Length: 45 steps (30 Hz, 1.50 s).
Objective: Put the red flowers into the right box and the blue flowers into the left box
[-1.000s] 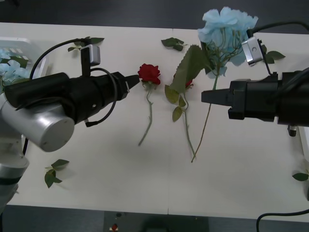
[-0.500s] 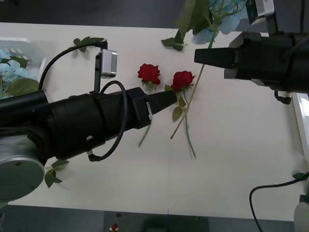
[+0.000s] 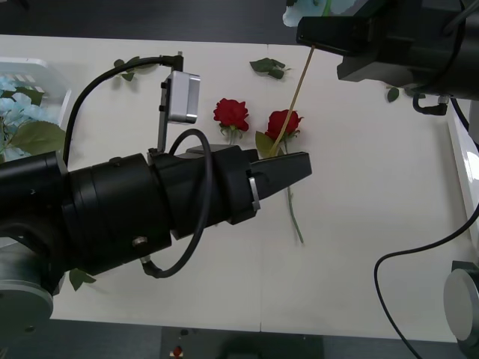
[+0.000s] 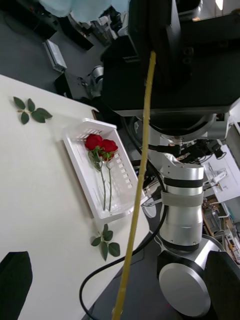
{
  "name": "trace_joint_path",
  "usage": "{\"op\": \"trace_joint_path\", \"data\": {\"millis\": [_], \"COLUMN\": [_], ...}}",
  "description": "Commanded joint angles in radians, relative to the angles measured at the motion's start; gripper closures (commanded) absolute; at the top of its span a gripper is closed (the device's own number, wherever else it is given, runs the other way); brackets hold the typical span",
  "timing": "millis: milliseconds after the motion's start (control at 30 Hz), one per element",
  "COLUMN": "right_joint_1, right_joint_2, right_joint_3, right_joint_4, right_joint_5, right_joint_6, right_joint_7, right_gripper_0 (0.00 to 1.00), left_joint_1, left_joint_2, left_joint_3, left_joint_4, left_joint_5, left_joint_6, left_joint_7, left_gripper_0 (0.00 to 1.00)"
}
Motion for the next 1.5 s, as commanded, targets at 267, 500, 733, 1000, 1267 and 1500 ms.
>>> {"op": "trace_joint_path", "data": {"millis": [267,500,733,1000,1267,1500], "right_joint_1": [-0.053,-0.053,-0.053,-0.053,-0.053,-0.053], "right_joint_2": [0.012,0.012,0.012,0.012,0.012,0.012], "right_joint_3": [0.012,0.012,0.012,0.012,0.012,0.012], "right_joint_4": [-0.008,-0.008,-0.008,-0.008,-0.008,-0.008], "right_joint_5": [-0.015,-0.015,-0.015,-0.015,-0.015,-0.015], "right_joint_6": [-0.005,-0.005,-0.005,-0.005,-0.005,-0.005], "right_joint_7": [0.019,0.019,0.019,0.019,0.019,0.019], "right_gripper_0": [1.00,1.00,1.00,1.00,0.60,0.00], "left_joint_1": [-0.145,-0.199,-0.203,-0.203,-0.203,-0.197], "left_joint_2": [-0.083,-0.083,-0.078,-0.077,-0.061,-0.037], "left_joint_3": [-0.028,-0.025,-0.022,-0.023,-0.022,0.024], "left_joint_4": [0.099,0.131,0.131,0.131,0.131,0.131], "left_joint_5": [-0.064,-0.082,-0.088,-0.103,-0.120,-0.126], "left_joint_6": [-0.009,-0.009,-0.031,-0.031,-0.063,-0.068], "left_joint_7": [0.035,0.058,0.077,0.080,0.089,0.100], "left_gripper_0": [0.08,0.86,1.00,1.00,1.00,1.00]}}
